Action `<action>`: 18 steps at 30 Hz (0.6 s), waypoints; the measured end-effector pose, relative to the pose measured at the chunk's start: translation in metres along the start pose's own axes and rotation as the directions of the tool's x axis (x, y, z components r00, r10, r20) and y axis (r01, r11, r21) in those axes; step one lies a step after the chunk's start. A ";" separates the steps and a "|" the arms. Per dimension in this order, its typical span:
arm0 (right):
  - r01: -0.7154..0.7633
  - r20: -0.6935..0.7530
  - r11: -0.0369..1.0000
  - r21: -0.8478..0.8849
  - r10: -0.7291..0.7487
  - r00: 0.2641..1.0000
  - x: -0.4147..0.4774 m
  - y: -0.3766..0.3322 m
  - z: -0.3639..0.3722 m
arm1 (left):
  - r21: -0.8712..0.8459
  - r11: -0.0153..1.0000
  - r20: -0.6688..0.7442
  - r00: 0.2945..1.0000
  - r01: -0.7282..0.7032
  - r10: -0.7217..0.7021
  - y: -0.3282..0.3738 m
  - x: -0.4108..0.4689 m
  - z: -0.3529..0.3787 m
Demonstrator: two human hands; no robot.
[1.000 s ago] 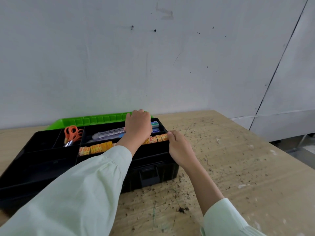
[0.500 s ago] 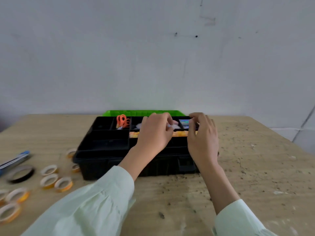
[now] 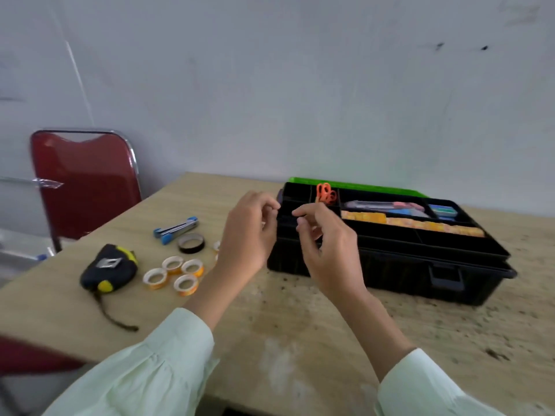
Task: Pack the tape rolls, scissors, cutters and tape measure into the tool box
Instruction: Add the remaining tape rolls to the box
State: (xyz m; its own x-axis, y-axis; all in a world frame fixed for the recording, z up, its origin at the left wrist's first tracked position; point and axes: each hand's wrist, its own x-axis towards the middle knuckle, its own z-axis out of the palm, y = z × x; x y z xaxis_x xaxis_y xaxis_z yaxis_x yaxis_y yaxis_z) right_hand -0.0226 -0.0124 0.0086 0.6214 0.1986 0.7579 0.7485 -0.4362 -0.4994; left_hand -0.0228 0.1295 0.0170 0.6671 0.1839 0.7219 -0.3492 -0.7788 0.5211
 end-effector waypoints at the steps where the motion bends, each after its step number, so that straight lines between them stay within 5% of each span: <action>1: 0.005 0.060 1.000 0.027 -0.007 0.998 -0.004 -0.004 0.010 | 0.025 0.999 -0.015 1.000 0.028 -0.027 -0.012 -0.005 -0.009; 10: -0.015 0.532 0.999 -0.034 0.031 0.846 -0.036 0.014 0.060 | 0.273 0.943 0.286 0.920 0.189 -0.267 -0.077 -0.045 -0.036; 18: -0.036 0.534 0.998 -0.054 0.060 0.844 -0.045 0.026 0.063 | 0.366 0.929 0.376 0.904 0.057 -0.203 -0.075 -0.059 -0.025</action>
State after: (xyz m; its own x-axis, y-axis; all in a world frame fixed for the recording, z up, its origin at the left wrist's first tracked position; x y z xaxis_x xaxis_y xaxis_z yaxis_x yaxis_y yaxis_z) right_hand -0.0167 0.0228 -0.0651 0.6923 0.6099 0.3856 0.7118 -0.4899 -0.5033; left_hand -0.0523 0.1926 -0.0533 0.9214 0.0991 0.3757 -0.0458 -0.9325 0.3584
